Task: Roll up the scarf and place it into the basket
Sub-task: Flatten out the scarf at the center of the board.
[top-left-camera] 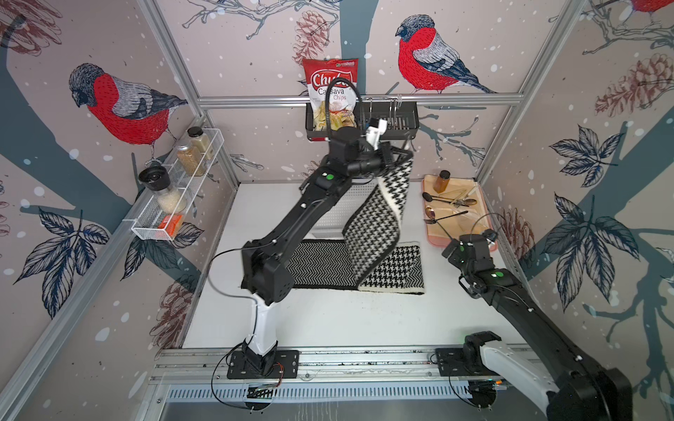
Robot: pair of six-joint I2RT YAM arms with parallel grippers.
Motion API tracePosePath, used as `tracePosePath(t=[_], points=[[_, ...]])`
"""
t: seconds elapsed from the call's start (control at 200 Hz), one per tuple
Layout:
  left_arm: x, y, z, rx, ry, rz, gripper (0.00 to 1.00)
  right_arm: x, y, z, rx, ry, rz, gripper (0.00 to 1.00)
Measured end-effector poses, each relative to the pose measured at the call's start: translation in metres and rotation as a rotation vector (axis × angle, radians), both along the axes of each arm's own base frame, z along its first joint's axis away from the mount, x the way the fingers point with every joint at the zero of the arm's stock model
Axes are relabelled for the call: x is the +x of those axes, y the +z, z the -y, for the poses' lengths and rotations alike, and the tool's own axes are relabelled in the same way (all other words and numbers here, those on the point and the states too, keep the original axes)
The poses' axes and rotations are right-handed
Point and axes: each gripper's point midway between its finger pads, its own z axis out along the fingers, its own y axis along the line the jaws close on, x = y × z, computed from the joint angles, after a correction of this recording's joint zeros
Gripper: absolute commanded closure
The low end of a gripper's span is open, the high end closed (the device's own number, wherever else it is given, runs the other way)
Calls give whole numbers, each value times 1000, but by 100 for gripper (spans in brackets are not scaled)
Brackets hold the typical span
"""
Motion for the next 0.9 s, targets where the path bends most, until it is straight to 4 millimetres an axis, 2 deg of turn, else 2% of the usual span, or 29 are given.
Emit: tracePosePath(t=[0.05, 0.1, 0.15, 0.21, 0.275, 0.31, 0.345, 0.405, 0.455, 0.535, 0.59, 0.65, 0.76, 0.81, 0.9], points=[[0, 11, 28, -100, -56, 11, 100, -4, 6, 15, -1, -43, 14, 0], [0, 2, 45, -157, -118, -22, 100, -8, 12, 27, -4, -77, 30, 0], [5, -11, 51, -176, -142, -76, 100, -11, 18, 35, -4, -103, 49, 0], [17, -37, 53, -177, -142, -152, 100, -13, 23, 35, 6, -104, 67, 0], [21, -64, 54, -151, -127, -241, 100, -13, 24, 36, 6, -99, 74, 0], [18, -71, 57, -137, -134, -256, 100, -13, 24, 37, -1, -97, 69, 0], [13, -69, 60, -136, -146, -244, 100, -13, 22, 38, 0, -100, 64, 0], [-1, -43, 61, -167, -169, -202, 100, -12, 17, 37, 9, -94, 52, 0], [-20, 4, 54, -237, -200, -140, 100, -12, 12, 32, 30, -71, 42, 0], [-59, 85, 23, -393, -247, 46, 100, -9, 16, 21, 72, -18, 64, 0], [-79, 115, 3, -465, -265, 142, 100, -8, 22, 9, 96, 37, 114, 0], [-84, 126, -11, -485, -261, 175, 100, -11, 25, -11, 139, 127, 180, 0], [-65, 115, -17, -430, -213, 126, 100, -22, 16, -36, 197, 242, 251, 0], [-61, 116, -22, -415, -194, 122, 100, -25, 15, -49, 219, 300, 284, 0], [-70, 135, -37, -422, -177, 173, 100, -35, 21, -79, 260, 421, 345, 0]])
